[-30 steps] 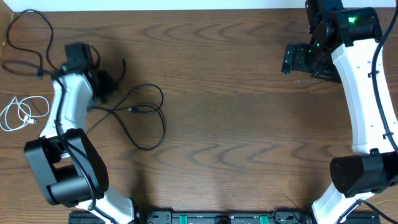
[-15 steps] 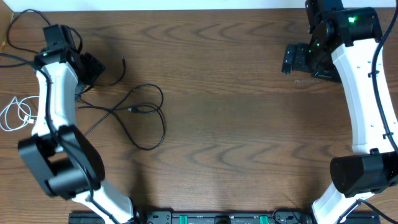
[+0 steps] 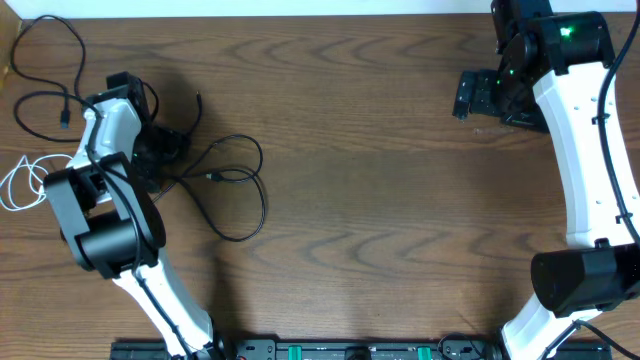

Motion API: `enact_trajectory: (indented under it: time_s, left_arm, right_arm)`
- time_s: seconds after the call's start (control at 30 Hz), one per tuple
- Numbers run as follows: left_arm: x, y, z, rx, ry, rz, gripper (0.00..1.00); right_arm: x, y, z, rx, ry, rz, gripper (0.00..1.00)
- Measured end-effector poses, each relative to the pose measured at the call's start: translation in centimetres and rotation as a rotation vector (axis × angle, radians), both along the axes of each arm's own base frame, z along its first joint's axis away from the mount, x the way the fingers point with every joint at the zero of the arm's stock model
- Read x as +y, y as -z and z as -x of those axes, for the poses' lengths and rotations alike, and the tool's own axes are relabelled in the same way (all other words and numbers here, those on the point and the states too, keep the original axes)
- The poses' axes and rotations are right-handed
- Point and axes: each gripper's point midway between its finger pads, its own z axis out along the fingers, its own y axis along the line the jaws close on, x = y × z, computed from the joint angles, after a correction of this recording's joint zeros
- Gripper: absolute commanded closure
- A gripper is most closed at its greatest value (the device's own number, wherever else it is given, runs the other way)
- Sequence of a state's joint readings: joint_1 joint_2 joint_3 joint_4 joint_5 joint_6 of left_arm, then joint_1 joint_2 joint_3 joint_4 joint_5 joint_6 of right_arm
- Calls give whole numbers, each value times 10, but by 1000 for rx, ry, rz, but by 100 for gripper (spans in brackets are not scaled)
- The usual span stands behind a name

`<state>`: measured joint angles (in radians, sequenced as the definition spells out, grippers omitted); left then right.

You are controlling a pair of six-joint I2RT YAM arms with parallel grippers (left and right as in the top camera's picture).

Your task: Untangle cables

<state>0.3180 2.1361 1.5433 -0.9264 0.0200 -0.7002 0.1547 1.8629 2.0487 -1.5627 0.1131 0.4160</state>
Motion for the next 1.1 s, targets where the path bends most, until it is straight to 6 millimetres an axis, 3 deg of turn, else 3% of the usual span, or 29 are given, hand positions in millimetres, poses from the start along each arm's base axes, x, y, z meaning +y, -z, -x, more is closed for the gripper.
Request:
enact_trajectory:
  time_s: [0.1, 0.17, 0.3, 0.4, 0.57, 0.9, 1.1]
  left_arm:
    - [-1, 3, 1, 9, -12, 7, 13]
    - [0, 3, 1, 9, -17, 7, 20]
    - [0, 3, 2, 12, -34, 12, 50]
    - [5, 3, 7, 25, -45, 15, 61]
    - [20, 4, 24, 63, -105, 27, 92]
    - [54, 2, 70, 163, -275, 69, 92]
    - [68, 1, 85, 179, -333, 82, 92]
  right_arm:
    - [0, 0, 0, 0, 0, 0, 1]
    - [0, 0, 0, 0, 0, 0, 1]
    - [0, 0, 0, 0, 0, 0, 1]
    - [0, 0, 0, 0, 0, 0, 1]
    - [0, 0, 0, 0, 0, 0, 1]
    - [0, 0, 0, 0, 0, 0, 1]
    - [0, 0, 0, 0, 0, 0, 1]
